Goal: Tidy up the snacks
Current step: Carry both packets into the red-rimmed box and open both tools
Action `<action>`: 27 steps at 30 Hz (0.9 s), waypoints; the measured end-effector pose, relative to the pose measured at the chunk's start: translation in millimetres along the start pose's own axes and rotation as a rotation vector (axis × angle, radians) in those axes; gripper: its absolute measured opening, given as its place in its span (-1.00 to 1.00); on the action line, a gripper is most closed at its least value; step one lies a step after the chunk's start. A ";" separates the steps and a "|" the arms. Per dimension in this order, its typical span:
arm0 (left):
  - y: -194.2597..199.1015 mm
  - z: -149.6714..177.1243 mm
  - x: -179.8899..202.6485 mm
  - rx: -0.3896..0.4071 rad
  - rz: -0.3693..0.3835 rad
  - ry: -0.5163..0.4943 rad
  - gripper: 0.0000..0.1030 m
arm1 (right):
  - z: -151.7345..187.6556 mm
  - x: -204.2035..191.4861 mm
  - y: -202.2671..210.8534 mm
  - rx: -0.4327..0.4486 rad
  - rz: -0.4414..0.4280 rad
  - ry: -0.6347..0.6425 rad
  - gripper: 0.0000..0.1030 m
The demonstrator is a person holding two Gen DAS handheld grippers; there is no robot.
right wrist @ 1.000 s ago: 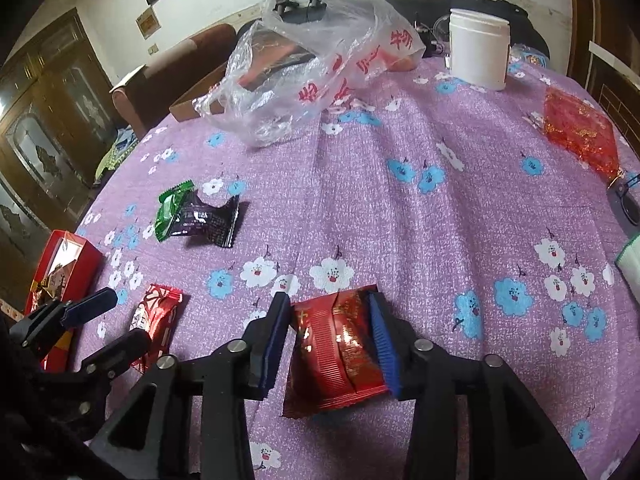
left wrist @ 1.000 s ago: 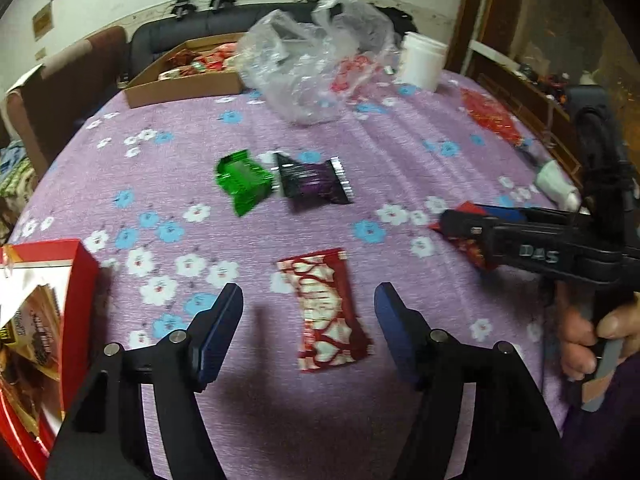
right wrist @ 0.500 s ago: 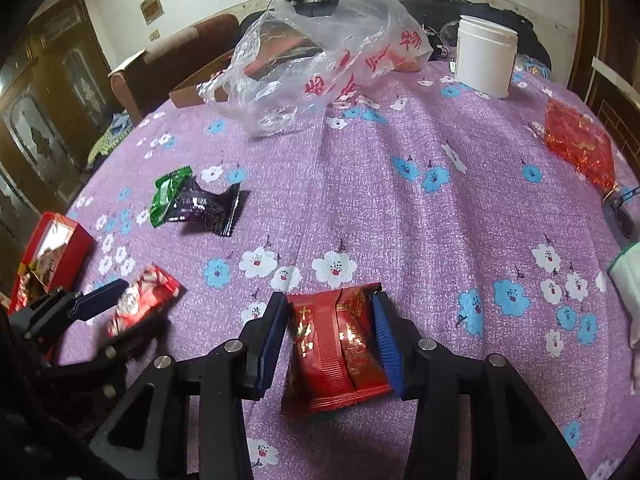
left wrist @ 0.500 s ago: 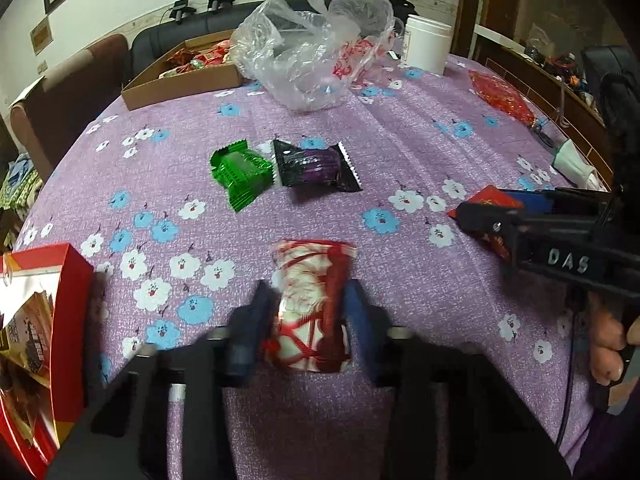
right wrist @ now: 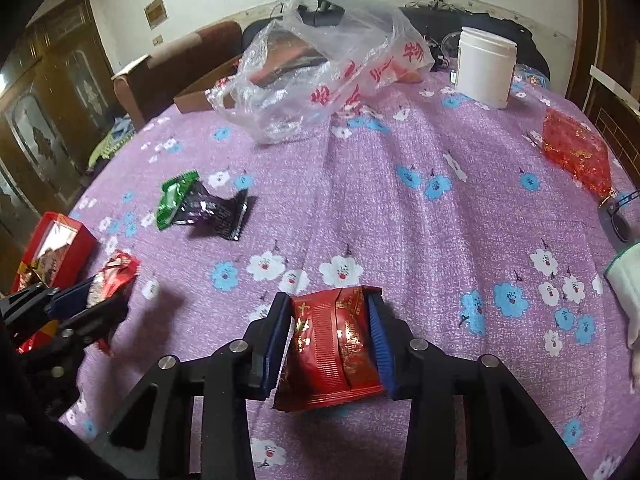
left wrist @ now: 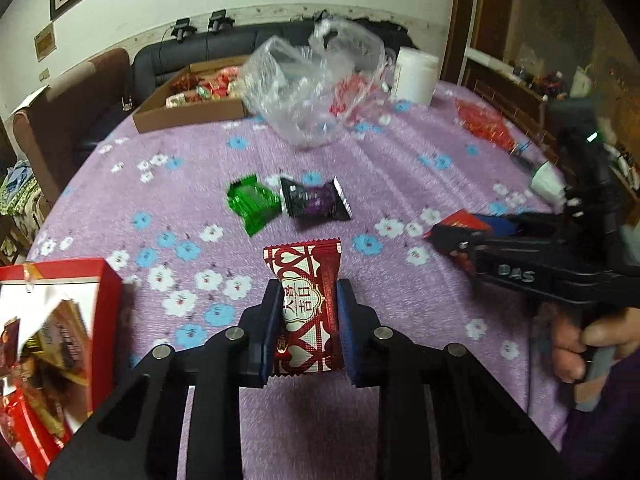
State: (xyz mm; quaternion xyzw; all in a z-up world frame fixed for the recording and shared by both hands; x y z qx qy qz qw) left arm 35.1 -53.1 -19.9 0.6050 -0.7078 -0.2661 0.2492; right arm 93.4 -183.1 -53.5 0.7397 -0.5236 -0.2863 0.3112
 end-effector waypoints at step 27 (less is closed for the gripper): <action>148.0 11.0 -151.2 0.280 -0.225 0.077 -0.53 | -10.2 -170.3 71.8 0.218 -0.267 -0.035 -0.24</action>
Point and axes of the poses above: each gripper's, at about its wrist camera, not at the fingertips, and y roughly against the way its jaws point, x to its right, z to its underside, the point moved 9 cm from there along -y, roughly the way its jaws point, and after that the axes turned 5 degrees about x, right-handed, at the moved point
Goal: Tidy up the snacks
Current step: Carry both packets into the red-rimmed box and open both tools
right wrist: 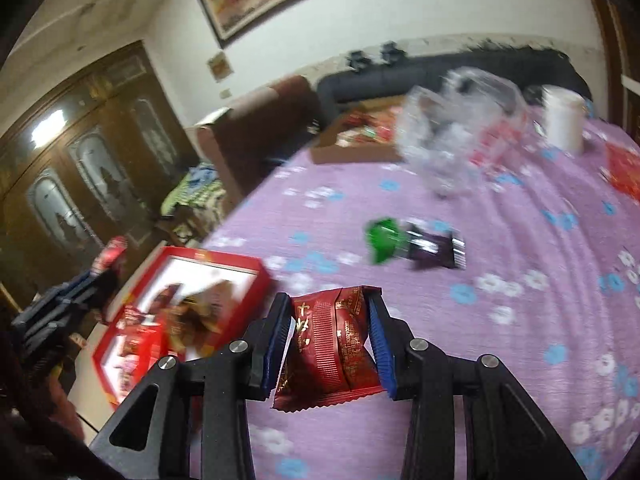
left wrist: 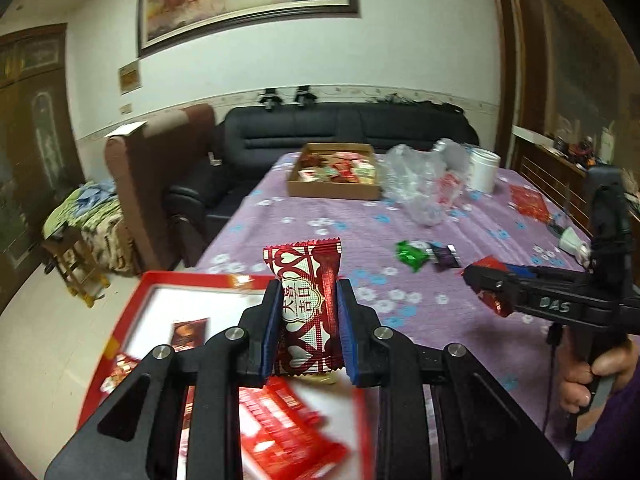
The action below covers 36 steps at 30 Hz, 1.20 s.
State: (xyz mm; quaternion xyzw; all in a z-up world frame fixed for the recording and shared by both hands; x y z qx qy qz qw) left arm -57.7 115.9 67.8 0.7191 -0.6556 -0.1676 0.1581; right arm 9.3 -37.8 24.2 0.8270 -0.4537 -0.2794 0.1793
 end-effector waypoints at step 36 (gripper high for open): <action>-37.6 75.9 -123.5 -0.159 -0.231 0.158 -0.31 | 42.3 -185.0 -83.3 -0.090 -0.226 0.242 -0.04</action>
Point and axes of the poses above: each gripper's, at about its wrist camera, not at the fingertips, and y roughly against the way its jaws point, x to its right, z to its underside, the point moved 9 cm from there along -y, roughly the way its jaws point, and after that the axes turned 5 degrees about x, right-handed, at the moved point
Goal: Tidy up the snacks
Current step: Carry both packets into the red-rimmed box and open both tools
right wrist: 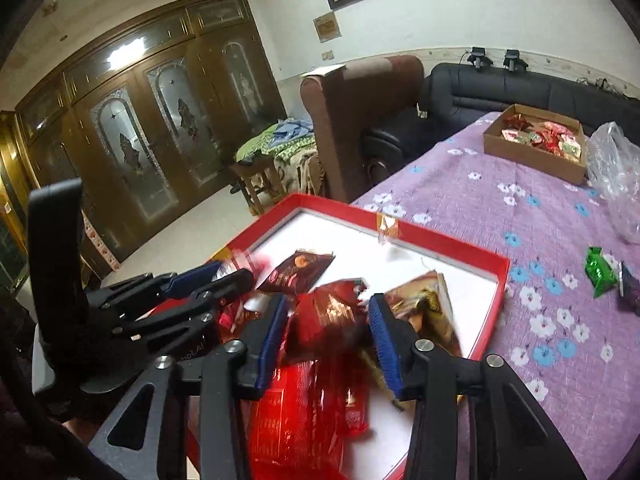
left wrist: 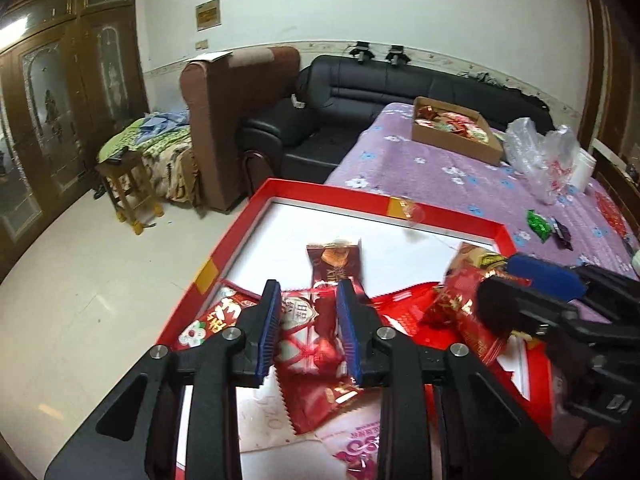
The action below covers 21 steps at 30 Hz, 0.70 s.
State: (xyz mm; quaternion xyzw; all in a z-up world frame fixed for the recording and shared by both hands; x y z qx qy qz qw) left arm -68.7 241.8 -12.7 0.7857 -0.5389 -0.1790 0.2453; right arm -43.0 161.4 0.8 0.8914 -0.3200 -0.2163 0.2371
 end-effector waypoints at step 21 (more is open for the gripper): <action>15.2 -25.2 27.0 0.085 -0.093 -0.115 0.47 | -12.1 84.9 45.0 0.116 0.059 -0.162 0.03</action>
Point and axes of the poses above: each gripper's, at about its wrist camera, not at the fingertips, and y roughly against the way its jaws point, x to its right, z to its underside, the point moved 9 cm from there along -y, roughly the way its jaws point, and after that the axes turned 5 degrees about x, right-handed, at the moved point
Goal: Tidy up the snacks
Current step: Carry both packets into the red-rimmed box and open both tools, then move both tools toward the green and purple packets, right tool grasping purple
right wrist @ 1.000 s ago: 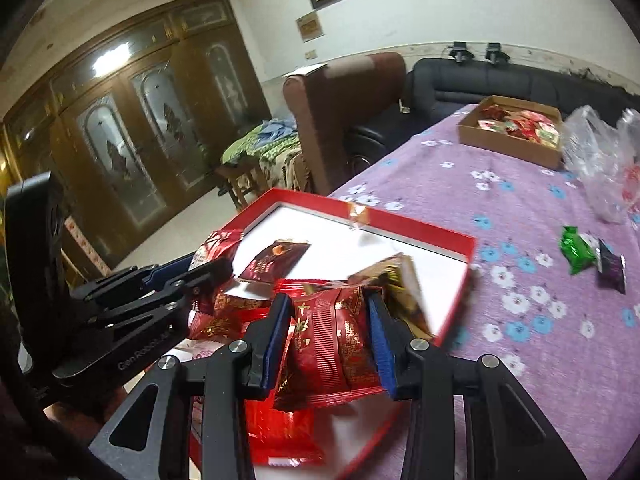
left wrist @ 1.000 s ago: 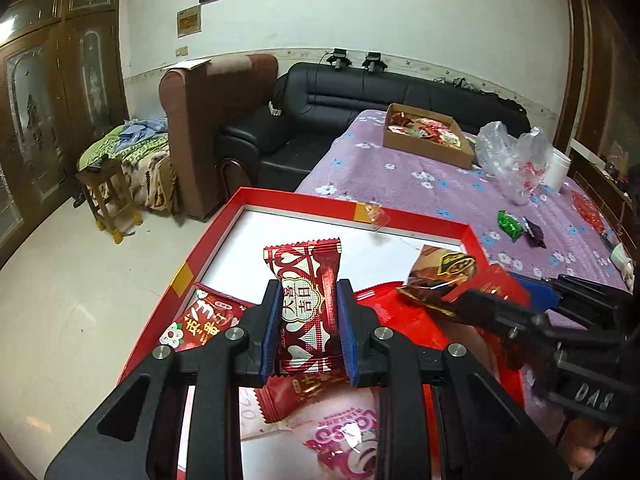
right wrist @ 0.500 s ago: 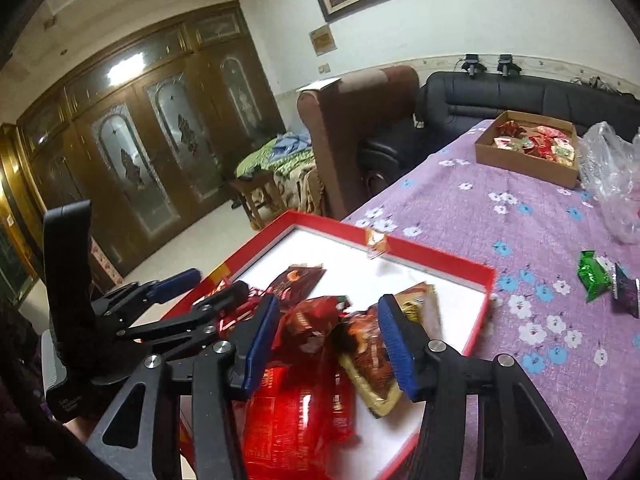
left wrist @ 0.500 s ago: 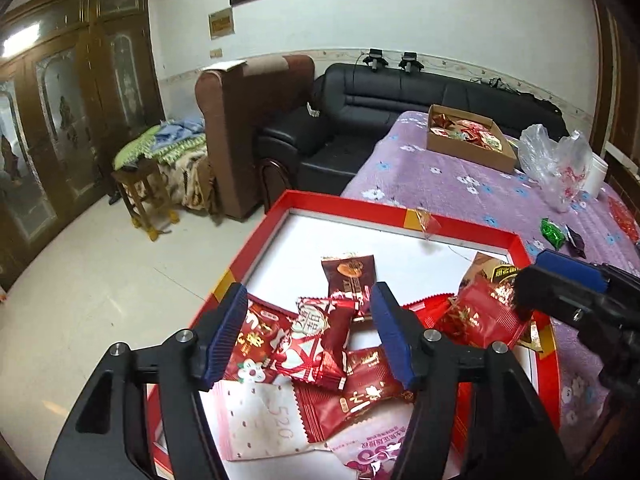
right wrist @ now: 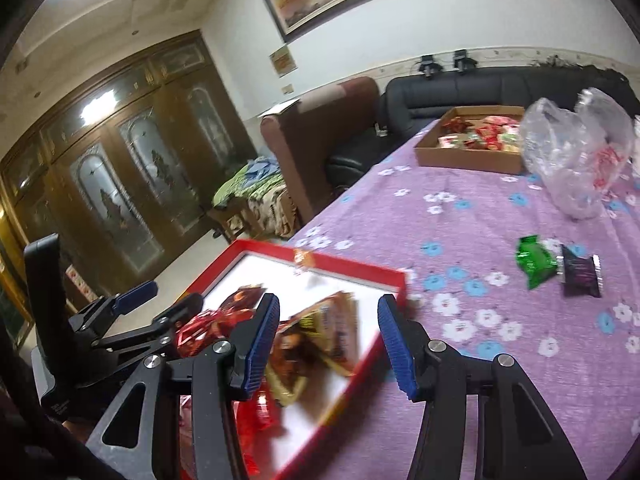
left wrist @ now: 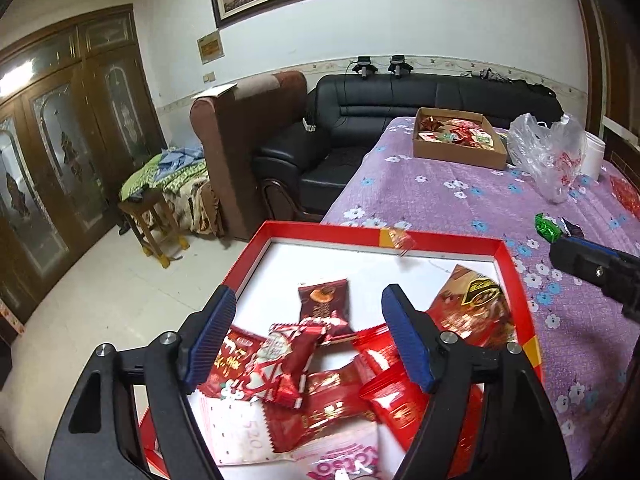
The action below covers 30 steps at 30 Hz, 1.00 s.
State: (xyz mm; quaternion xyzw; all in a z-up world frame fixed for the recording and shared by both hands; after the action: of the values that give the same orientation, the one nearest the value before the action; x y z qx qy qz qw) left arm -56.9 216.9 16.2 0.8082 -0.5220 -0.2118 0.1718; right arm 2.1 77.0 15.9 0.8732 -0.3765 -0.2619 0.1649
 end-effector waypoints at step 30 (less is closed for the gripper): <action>11.2 -55.7 103.5 0.068 0.083 -0.174 0.59 | -50.6 134.2 64.3 0.092 0.178 -0.103 0.05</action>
State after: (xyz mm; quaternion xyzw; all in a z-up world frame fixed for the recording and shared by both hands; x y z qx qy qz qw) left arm 1.3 120.7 52.3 0.7697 -0.5748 -0.2562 0.1069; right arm 72.5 -60.8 43.3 0.8285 -0.4719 -0.2732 0.1278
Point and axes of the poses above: each gripper's, at about its wrist camera, not at the fingertips, and y roughly against the way its jaws point, x to its right, z to its underside, the point moved 9 cm from there along -y, roughly the way its jaws point, and after that the axes turned 5 degrees about x, right-handed, at the moved point
